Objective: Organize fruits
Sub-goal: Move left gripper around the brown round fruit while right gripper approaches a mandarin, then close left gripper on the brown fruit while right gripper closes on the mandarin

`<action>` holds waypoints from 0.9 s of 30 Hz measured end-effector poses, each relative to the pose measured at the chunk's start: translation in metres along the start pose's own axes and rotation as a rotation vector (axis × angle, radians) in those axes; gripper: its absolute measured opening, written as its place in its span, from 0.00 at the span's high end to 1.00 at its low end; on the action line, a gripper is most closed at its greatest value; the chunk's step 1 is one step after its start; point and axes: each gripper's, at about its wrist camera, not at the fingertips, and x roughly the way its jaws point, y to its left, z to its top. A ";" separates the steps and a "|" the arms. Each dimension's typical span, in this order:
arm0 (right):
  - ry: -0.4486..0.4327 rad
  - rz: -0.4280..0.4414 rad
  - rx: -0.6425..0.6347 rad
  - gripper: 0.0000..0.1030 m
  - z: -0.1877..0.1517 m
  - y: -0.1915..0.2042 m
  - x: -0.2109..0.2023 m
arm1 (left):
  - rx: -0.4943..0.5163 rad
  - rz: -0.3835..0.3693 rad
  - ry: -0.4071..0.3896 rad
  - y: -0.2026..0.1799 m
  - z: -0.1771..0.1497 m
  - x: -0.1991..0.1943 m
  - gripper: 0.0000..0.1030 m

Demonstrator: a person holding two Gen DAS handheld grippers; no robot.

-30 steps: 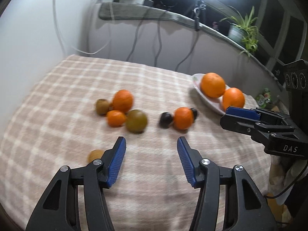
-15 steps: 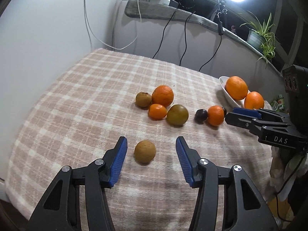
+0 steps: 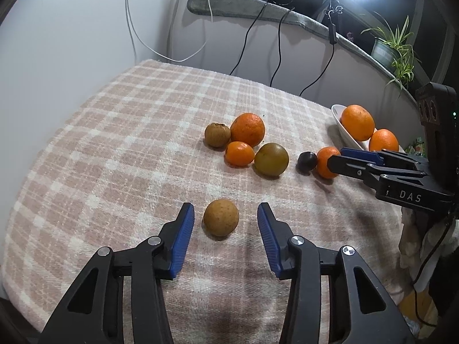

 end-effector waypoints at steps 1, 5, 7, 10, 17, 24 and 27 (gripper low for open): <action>0.000 -0.004 -0.007 0.57 0.000 0.001 0.000 | 0.001 0.001 0.003 0.000 -0.001 0.001 0.59; 0.005 -0.050 -0.050 0.59 0.000 0.009 0.003 | 0.004 0.002 0.006 0.001 -0.002 0.002 0.61; 0.011 -0.069 -0.070 0.62 0.000 0.012 0.004 | 0.002 0.003 0.006 0.001 -0.002 0.003 0.63; 0.016 -0.099 -0.113 0.63 -0.002 0.018 0.004 | 0.005 0.003 0.006 0.000 -0.002 0.004 0.67; 0.011 -0.096 -0.115 0.65 -0.002 0.020 0.003 | 0.003 0.001 -0.001 0.003 -0.003 0.004 0.77; -0.005 -0.057 -0.071 0.66 -0.004 0.013 -0.005 | -0.003 -0.004 -0.010 0.002 -0.003 0.003 0.77; -0.018 -0.053 -0.067 0.66 -0.004 0.014 -0.011 | -0.004 -0.009 -0.016 0.000 -0.002 0.000 0.77</action>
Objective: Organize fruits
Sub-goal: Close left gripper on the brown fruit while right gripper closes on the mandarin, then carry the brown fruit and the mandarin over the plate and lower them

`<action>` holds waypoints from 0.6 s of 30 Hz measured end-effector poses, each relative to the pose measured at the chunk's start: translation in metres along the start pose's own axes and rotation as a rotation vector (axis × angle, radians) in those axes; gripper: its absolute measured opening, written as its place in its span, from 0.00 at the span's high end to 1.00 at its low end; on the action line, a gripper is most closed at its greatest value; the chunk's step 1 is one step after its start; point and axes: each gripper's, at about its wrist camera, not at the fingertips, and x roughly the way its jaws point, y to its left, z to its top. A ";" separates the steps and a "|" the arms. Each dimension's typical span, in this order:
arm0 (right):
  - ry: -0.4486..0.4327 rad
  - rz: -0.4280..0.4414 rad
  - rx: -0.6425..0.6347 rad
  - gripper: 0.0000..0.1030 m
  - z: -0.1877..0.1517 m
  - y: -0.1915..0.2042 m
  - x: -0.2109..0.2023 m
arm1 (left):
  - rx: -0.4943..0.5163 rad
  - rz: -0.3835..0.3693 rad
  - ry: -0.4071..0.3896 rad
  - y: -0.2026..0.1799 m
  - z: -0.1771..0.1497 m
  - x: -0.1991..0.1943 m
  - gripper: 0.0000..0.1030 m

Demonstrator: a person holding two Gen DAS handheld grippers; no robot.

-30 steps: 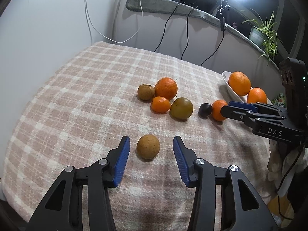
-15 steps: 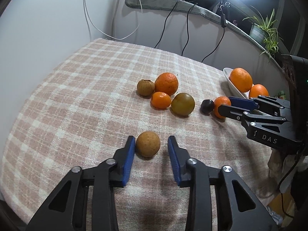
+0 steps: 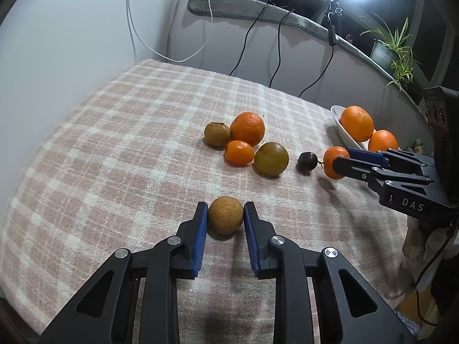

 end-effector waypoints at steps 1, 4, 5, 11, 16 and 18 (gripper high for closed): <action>-0.005 -0.001 0.001 0.66 0.000 0.000 -0.002 | 0.000 -0.003 -0.003 -0.001 0.001 -0.001 0.77; -0.022 0.006 0.012 0.66 0.001 -0.002 -0.009 | 0.008 -0.016 -0.011 -0.005 0.004 -0.003 0.77; -0.028 0.007 0.017 0.66 0.001 -0.003 -0.012 | 0.009 -0.022 -0.014 -0.006 0.005 -0.003 0.77; -0.060 0.000 0.051 0.66 -0.003 -0.013 -0.030 | 0.030 -0.066 -0.032 -0.021 0.016 -0.002 0.77; -0.084 -0.023 0.086 0.66 -0.009 -0.029 -0.048 | 0.051 -0.110 -0.037 -0.038 0.023 0.003 0.77; -0.091 -0.035 0.101 0.66 -0.011 -0.037 -0.053 | 0.062 -0.125 -0.038 -0.045 0.027 0.005 0.77</action>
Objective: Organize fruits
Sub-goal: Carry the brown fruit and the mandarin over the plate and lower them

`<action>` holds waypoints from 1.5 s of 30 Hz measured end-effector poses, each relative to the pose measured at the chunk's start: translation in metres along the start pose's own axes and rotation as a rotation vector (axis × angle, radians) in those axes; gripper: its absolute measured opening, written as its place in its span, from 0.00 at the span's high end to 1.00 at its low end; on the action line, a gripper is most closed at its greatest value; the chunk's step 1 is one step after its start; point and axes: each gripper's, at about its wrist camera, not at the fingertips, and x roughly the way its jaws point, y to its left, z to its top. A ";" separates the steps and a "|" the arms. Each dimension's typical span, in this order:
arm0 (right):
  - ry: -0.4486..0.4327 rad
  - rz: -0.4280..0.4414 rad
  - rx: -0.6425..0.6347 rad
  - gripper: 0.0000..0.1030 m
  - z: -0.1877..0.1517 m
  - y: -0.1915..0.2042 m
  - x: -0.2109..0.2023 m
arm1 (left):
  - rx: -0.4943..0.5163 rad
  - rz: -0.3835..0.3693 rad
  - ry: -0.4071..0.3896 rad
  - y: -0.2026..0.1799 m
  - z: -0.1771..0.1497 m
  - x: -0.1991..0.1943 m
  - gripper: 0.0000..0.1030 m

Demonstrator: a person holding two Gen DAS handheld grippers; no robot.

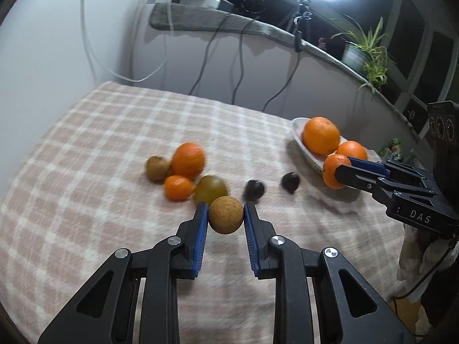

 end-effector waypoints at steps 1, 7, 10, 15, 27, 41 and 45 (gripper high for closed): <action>-0.004 -0.007 0.010 0.66 -0.001 -0.006 -0.003 | 0.006 -0.010 -0.001 -0.004 0.002 0.002 0.77; -0.025 -0.042 0.055 0.66 -0.004 -0.028 -0.017 | 0.055 -0.068 -0.009 -0.032 0.018 0.017 0.77; -0.039 -0.060 0.073 0.66 -0.005 -0.038 -0.024 | 0.082 -0.098 -0.013 -0.048 0.026 0.025 0.77; -0.052 -0.095 0.102 0.66 -0.006 -0.058 -0.034 | 0.111 -0.139 -0.012 -0.069 0.037 0.038 0.77; -0.095 -0.160 0.197 0.66 -0.001 -0.114 -0.047 | 0.175 -0.194 0.014 -0.111 0.053 0.072 0.77; -0.047 -0.160 0.280 0.66 0.010 -0.169 -0.011 | 0.218 -0.195 0.041 -0.132 0.057 0.096 0.77; -0.031 -0.154 0.292 0.66 0.011 -0.174 -0.002 | 0.227 -0.195 0.047 -0.135 0.057 0.099 0.77</action>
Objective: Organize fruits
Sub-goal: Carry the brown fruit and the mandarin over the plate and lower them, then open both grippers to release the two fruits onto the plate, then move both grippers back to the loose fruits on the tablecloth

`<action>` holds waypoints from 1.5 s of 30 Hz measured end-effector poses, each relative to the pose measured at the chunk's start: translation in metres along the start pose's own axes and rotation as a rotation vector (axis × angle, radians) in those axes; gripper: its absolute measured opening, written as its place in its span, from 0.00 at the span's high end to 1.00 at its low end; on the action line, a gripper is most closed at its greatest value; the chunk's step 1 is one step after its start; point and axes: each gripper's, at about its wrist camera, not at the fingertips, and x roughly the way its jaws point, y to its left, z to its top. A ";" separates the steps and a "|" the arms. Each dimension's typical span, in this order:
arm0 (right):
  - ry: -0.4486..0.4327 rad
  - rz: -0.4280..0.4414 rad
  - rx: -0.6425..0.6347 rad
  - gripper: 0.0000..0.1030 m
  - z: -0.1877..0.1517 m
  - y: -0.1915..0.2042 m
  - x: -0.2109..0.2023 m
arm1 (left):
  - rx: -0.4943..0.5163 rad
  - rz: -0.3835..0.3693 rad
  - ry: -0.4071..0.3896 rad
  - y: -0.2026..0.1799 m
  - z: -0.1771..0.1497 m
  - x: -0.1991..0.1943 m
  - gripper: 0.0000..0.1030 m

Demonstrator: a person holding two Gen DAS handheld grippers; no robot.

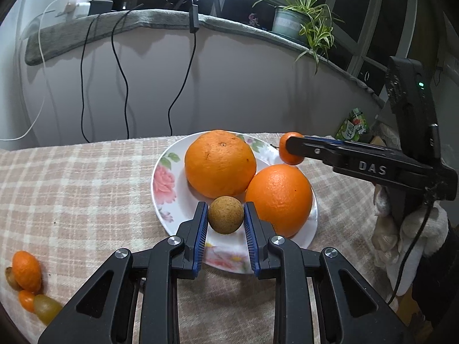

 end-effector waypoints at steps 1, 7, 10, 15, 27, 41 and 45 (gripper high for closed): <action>0.006 0.003 0.005 0.66 0.000 -0.001 0.003 | 0.001 0.000 0.001 0.000 0.001 0.001 0.77; 0.020 0.011 0.017 0.66 0.001 -0.005 0.007 | 0.005 0.000 0.010 -0.001 0.003 0.004 0.77; 0.027 0.009 0.021 0.65 0.001 -0.005 0.009 | 0.008 -0.002 0.016 -0.002 0.003 0.006 0.77; 0.032 0.013 0.024 0.65 0.001 -0.005 0.009 | 0.007 -0.003 0.016 -0.002 0.002 0.006 0.77; -0.024 -0.007 0.030 0.20 0.008 -0.005 -0.005 | -0.008 0.003 0.011 -0.001 0.002 0.001 0.41; -0.060 -0.007 0.009 0.14 0.007 0.011 -0.030 | 0.011 0.039 -0.011 -0.002 -0.001 -0.019 0.37; -0.074 0.004 -0.001 0.14 0.005 0.020 -0.040 | 0.009 0.053 -0.024 0.001 -0.002 -0.029 0.37</action>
